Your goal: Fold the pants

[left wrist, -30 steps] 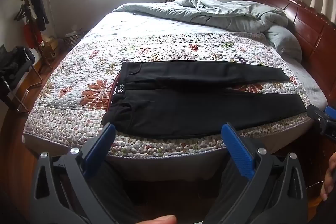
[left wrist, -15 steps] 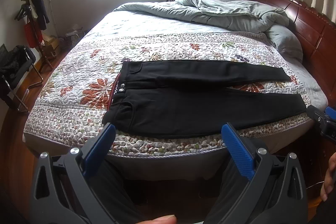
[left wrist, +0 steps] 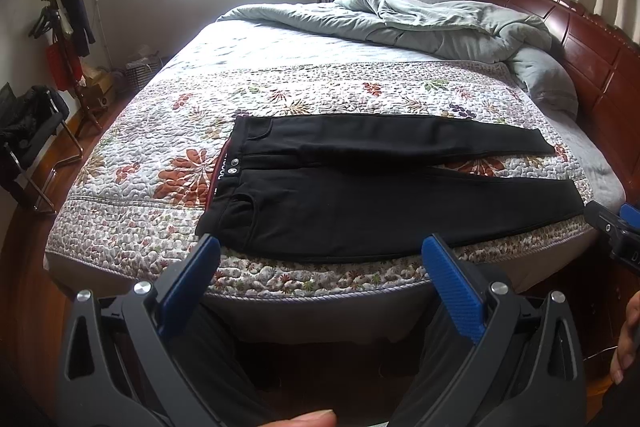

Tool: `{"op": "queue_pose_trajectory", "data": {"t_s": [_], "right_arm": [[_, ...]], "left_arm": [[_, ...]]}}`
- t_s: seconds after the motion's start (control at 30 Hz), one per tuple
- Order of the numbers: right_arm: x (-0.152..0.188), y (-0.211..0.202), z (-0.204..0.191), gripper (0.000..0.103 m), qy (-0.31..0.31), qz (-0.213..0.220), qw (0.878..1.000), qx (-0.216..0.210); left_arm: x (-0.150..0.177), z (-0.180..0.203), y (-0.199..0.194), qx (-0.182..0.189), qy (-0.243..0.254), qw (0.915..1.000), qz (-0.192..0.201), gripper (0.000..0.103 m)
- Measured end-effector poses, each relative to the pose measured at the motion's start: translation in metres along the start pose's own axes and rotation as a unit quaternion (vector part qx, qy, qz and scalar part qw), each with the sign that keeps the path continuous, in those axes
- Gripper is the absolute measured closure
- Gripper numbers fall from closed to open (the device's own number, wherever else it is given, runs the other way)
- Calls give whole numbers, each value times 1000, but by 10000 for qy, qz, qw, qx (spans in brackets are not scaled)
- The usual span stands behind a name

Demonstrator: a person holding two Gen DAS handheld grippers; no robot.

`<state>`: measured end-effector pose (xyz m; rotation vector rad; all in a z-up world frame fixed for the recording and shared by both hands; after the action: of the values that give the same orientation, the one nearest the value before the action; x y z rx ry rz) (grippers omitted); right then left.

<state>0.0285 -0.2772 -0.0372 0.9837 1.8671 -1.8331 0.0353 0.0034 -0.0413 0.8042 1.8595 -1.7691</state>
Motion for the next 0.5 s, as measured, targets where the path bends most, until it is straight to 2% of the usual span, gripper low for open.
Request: {"op": "queue_pose_trajectory", "data": {"t_s": [0.5], "right_arm": [[1,0,0,4,-1,-4,10000,-6]], "left_arm": [[1,-1,-1,14,-4,10000,-9,3]]}}
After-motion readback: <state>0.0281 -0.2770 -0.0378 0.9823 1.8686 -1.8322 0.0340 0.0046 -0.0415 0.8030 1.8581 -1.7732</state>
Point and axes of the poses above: each gripper's, at about its wrist camera, not at the fingertips, and y roughly the way its jaws point, z to its right, x to its underside, the point moved 5 cm from there along y, roughly the way its jaws point, and after that the axes turned 6 degrees about y, right-handed, at the moved point
